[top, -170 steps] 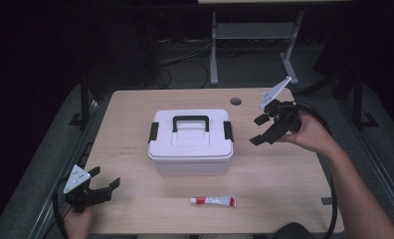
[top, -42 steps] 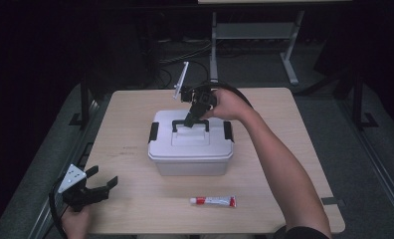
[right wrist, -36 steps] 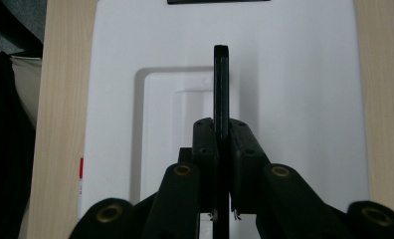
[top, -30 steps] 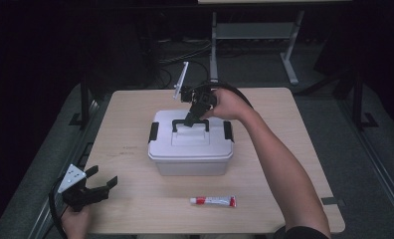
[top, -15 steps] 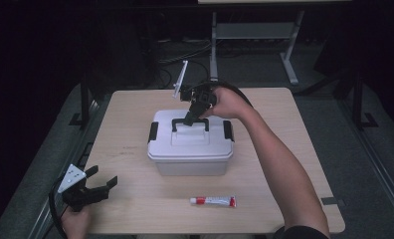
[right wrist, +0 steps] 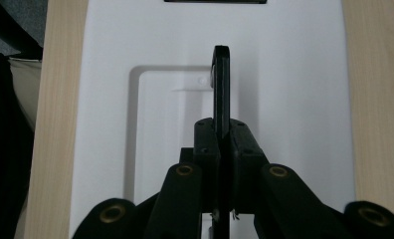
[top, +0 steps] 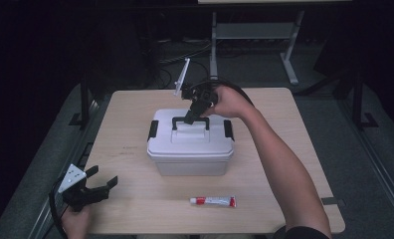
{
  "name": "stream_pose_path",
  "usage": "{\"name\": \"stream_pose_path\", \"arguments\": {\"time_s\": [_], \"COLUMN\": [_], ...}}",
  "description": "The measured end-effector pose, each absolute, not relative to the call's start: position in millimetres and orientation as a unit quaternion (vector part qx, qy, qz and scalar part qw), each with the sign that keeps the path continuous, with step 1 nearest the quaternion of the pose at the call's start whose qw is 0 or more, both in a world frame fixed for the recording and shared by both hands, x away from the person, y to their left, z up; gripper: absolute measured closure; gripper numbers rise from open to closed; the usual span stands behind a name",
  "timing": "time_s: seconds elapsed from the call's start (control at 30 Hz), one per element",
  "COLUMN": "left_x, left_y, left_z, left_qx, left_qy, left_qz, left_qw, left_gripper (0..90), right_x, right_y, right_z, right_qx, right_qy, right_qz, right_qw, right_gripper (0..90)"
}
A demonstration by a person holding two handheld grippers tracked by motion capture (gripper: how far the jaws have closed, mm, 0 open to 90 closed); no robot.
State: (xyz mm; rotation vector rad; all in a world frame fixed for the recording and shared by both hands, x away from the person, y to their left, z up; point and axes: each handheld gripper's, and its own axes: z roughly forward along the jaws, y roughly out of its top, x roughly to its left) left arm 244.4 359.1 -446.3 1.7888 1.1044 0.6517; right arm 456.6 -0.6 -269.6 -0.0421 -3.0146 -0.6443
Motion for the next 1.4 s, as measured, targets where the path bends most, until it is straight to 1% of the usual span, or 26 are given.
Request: {"name": "stream_pose_path", "arguments": {"time_s": [0.6, 0.83, 1.17, 1.4], "left_x": [245, 245, 244, 245], "left_y": [359, 358, 357, 356], "left_z": [-447, -446, -446, -446], "left_qx": [0.727, 0.728, 0.729, 0.729], "left_qy": [0.445, 0.445, 0.444, 0.444], "left_qz": [0.263, 0.264, 0.264, 0.265], "left_qw": [0.452, 0.45, 0.449, 0.449], "left_gripper": [13.4, 13.4, 13.4, 13.4], "right_x": [453, 447, 438, 434], "right_y": [-12, -23, -40, -53], "right_z": [-255, -244, -235, -237], "right_qx": [-0.02, -0.021, -0.026, -0.035], "right_qy": [-0.974, -0.973, -0.973, -0.972], "right_qz": [-0.224, -0.229, -0.231, -0.231], "right_qw": [0.018, 0.006, -0.001, -0.002], "right_gripper": [84.2, 84.2, 84.1, 84.2]}}
